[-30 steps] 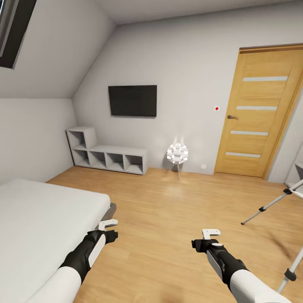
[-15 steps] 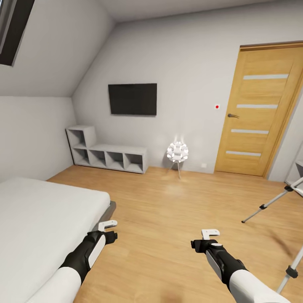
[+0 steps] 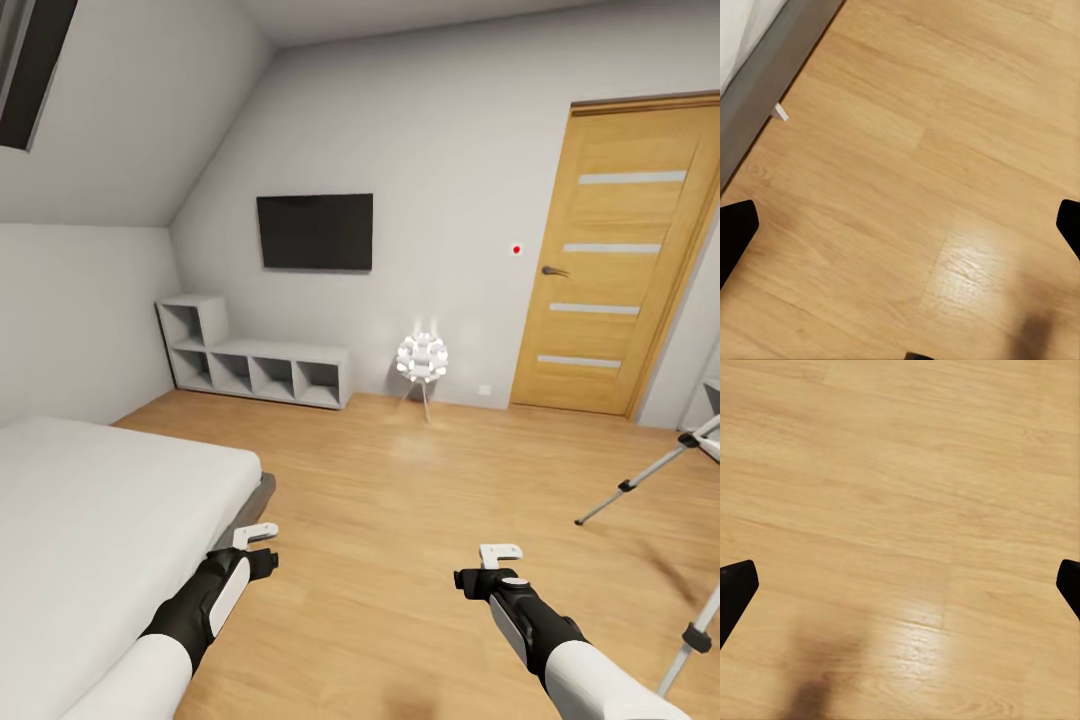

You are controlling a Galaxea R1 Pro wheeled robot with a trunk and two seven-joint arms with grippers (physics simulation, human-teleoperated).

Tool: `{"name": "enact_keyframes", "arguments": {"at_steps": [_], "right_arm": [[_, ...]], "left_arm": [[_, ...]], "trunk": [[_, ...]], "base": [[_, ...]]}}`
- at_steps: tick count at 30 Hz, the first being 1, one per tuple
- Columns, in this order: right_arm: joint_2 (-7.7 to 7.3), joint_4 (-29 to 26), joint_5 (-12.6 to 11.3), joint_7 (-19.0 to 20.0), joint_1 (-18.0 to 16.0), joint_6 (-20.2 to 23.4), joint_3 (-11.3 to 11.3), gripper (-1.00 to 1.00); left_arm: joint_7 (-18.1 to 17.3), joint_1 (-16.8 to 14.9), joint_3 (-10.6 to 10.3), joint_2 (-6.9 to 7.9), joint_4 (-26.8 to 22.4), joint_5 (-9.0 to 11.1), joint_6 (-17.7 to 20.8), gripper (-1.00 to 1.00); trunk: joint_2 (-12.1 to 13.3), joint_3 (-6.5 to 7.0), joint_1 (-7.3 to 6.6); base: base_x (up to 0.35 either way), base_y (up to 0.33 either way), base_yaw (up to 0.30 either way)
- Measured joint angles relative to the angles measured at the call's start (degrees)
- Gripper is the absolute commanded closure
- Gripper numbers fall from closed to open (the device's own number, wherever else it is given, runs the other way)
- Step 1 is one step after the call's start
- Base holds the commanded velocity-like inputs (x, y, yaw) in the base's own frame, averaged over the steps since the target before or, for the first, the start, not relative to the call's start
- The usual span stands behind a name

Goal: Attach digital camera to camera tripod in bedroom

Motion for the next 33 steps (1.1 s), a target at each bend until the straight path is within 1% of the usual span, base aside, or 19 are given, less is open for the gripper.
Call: {"name": "enact_keyframes", "arguments": {"at_steps": [5, 33], "right_arm": [[0.06, 0.0, 0.0, -0.06, 0.0, 0.62, 0.07, -1.0], [0.09, 0.08, 0.04, -0.12, 0.0, -0.03, 0.08, -1.0]], "left_arm": [[-0.01, 0.0, 0.0, -0.03, -0.13, 0.0, 0.0, -1.0], [0.16, 0.0, -0.06, 0.1, -0.08, -0.09, 0.0, -1.0]], "trunk": [[-2.01, -0.9, 1.1], [-13.24, -5.93, 7.25]], "base": [[0.0, 0.0, 0.0], [0.0, 0.0, 0.0]]}}
